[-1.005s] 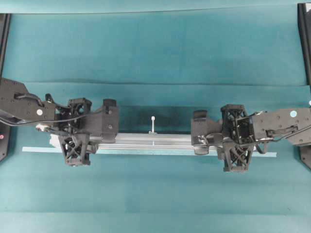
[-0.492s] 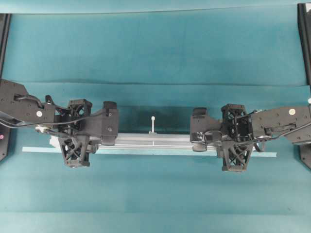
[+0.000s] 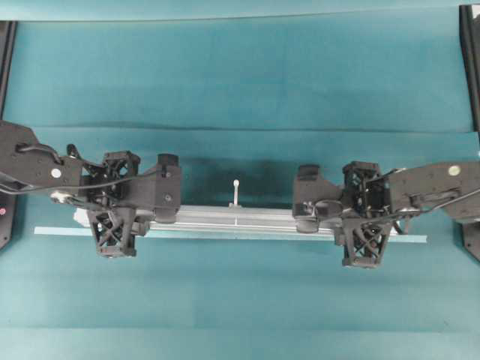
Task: Lift the large metal rail with both hands.
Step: 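Close both grippers on the rail near its left and right ends, then raise the rail with both grippers, lifting it off the table, then lower the held rail back down onto the table with both grippers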
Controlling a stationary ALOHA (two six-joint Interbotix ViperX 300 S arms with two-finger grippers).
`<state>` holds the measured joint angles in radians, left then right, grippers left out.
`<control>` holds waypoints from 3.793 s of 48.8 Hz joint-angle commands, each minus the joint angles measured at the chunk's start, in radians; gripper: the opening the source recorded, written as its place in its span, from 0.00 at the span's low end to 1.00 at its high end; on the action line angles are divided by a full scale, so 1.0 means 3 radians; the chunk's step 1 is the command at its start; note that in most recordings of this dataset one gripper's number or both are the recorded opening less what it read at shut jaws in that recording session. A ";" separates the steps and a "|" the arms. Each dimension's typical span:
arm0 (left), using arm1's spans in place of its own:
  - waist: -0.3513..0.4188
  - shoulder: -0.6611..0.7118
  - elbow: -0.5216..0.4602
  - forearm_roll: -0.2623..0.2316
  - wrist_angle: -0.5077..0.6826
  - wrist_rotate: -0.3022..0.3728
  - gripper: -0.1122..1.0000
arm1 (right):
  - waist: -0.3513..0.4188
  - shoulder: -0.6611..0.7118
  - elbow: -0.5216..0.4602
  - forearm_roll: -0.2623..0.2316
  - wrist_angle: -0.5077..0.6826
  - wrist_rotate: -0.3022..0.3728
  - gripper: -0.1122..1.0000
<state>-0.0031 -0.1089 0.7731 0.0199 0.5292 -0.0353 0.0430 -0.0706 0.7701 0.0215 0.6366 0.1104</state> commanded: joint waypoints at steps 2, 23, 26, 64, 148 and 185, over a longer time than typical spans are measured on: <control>0.0005 -0.0184 -0.0189 0.0010 0.0220 0.0010 0.42 | 0.0010 -0.0189 -0.0097 0.0051 0.0133 -0.0020 0.45; -0.0015 -0.0486 -0.0624 0.0005 0.0885 0.0005 0.43 | 0.0010 -0.0757 -0.0486 0.0092 0.1094 -0.0010 0.45; -0.0015 -0.0527 -0.0721 0.0010 0.1038 0.0000 0.42 | 0.0010 -0.0787 -0.0552 0.0123 0.1191 -0.0010 0.45; -0.0082 -0.0583 -0.1641 0.0010 0.2035 -0.0128 0.42 | 0.0010 -0.0782 -0.1524 0.0353 0.2332 -0.0010 0.45; -0.0061 -0.0506 -0.3078 0.0005 0.3063 -0.0153 0.42 | -0.0072 -0.0639 -0.2894 0.0383 0.3293 0.0051 0.45; 0.0026 -0.0920 -0.1084 0.0005 0.1759 -0.0148 0.42 | -0.0256 -0.0798 -0.1294 0.0291 0.2434 -0.0020 0.45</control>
<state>0.0000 -0.3467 0.4080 0.0169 1.1137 -0.0660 -0.0307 -0.3022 0.3344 0.1089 1.3929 0.1012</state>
